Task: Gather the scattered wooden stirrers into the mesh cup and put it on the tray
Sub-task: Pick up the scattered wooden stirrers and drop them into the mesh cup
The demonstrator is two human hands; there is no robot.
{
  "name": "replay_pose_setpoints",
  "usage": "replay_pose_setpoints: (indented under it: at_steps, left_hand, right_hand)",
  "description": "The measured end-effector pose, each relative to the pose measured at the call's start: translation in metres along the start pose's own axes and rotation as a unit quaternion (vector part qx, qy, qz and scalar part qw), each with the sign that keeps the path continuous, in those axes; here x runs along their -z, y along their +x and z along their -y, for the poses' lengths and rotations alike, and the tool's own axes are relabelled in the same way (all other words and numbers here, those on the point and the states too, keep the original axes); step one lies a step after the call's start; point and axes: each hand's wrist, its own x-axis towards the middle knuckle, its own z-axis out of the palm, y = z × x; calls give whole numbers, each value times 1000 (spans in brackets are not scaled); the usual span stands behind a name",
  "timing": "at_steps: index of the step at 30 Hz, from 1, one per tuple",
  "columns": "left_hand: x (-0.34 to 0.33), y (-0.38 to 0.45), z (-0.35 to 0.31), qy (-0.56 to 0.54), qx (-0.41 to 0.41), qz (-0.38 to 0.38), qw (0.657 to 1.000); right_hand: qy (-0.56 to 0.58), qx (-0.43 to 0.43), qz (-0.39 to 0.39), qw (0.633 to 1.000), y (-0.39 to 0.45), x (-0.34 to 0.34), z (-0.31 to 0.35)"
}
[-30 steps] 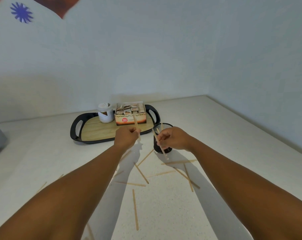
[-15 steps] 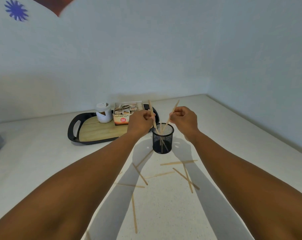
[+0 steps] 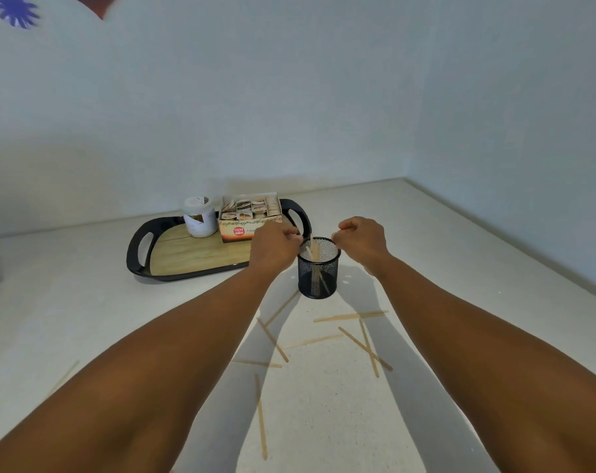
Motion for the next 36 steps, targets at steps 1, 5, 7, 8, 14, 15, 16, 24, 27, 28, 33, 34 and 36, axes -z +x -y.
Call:
replay_pose_setpoints:
  at_steps: [1, 5, 7, 8, 14, 15, 16, 24, 27, 28, 33, 34, 36]
  left_hand:
    - [2, -1, 6, -4, 9, -8, 1000]
    - [7, -6, 31, 19, 52, 5, 998]
    - [6, -10, 45, 51, 82, 46, 994]
    - [4, -13, 52, 80, 92, 65, 990]
    - [2, -30, 78, 259, 171, 102, 945]
    - [4, -32, 83, 262, 186, 110, 941]
    - [5, -34, 88, 259, 197, 119, 938]
    - [16, -41, 109, 265, 170, 163, 935]
    - [14, -42, 107, 250, 158, 170, 940]
    - [13, -43, 105, 239, 152, 172, 943]
    - [-1, -49, 92, 160, 108, 166, 967]
    - [-5, -50, 90, 160, 97, 167, 968]
    - [-10, -53, 87, 163, 83, 162, 970]
  right_hand:
    - [1, -9, -6, 1000, 1, 4, -3]
    - [-10, -44, -8, 999, 1, 14, -22]
    - [-57, -61, 60, 995, 0, 20, -31]
    - [-90, -71, 113, 987, -2, 23, -35]
    - [-296, -59, 297, 906, -17, 26, -56]
    - [-315, -52, 312, 895, -20, 26, -56]
    - [-334, -43, 321, 885, -23, 25, -56]
    - [-375, -6, 349, 859, -36, 24, -55]
    - [-366, 6, 357, 859, -38, 18, -52]
    - [-361, 8, 360, 860, -39, 16, -52]
    - [-361, 49, 344, 866, -46, 3, -49]
    - [-360, 55, 337, 868, -48, 1, -48]
    - [-362, 65, 330, 870, -50, -3, -47]
